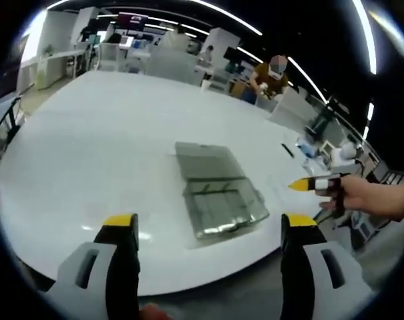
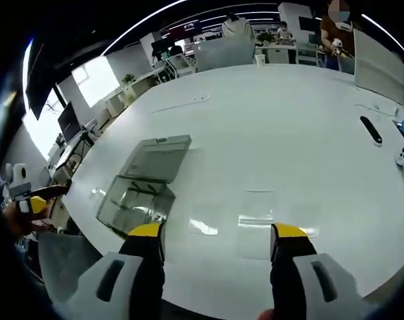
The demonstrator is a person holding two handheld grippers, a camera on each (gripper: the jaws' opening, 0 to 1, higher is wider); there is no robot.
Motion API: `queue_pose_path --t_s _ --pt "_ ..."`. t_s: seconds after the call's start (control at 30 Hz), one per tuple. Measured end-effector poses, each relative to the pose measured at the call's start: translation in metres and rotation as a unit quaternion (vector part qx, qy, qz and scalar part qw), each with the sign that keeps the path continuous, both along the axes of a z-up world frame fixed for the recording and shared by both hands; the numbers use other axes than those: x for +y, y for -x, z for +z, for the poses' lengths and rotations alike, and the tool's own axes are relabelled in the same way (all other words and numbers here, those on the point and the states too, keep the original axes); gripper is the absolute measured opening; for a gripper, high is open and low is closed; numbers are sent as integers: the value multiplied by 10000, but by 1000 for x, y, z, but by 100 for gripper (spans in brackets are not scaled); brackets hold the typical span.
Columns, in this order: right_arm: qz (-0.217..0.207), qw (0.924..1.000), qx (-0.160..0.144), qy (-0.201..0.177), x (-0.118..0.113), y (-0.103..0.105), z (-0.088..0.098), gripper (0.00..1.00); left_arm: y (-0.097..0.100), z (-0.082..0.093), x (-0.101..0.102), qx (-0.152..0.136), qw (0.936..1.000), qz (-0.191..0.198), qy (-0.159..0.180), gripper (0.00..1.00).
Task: Insert the divider into the dual guide fixture by aligning both edges with the guide slots and pushing it downward to the bottom, including one-sided entry, uneven engagement, binding, and posture correction.
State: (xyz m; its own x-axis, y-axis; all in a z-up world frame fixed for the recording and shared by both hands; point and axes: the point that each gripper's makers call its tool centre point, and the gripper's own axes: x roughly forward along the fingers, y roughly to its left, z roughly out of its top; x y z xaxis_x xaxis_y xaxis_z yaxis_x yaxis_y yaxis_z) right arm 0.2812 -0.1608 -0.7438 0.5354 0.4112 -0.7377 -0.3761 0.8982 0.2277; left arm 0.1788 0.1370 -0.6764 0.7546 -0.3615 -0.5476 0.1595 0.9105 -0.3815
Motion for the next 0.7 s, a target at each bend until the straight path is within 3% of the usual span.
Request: queue_pose_path --t_s 0.27,0.7 --pt "-64 9997 162 190 -5 -9 -21 56 -1 -5 -1 64 10000 -31 3 85" --pt "-136 9986 284 429 -13 -22 -39 50 -4 -9 -2 108 9999 -99 -3 85"
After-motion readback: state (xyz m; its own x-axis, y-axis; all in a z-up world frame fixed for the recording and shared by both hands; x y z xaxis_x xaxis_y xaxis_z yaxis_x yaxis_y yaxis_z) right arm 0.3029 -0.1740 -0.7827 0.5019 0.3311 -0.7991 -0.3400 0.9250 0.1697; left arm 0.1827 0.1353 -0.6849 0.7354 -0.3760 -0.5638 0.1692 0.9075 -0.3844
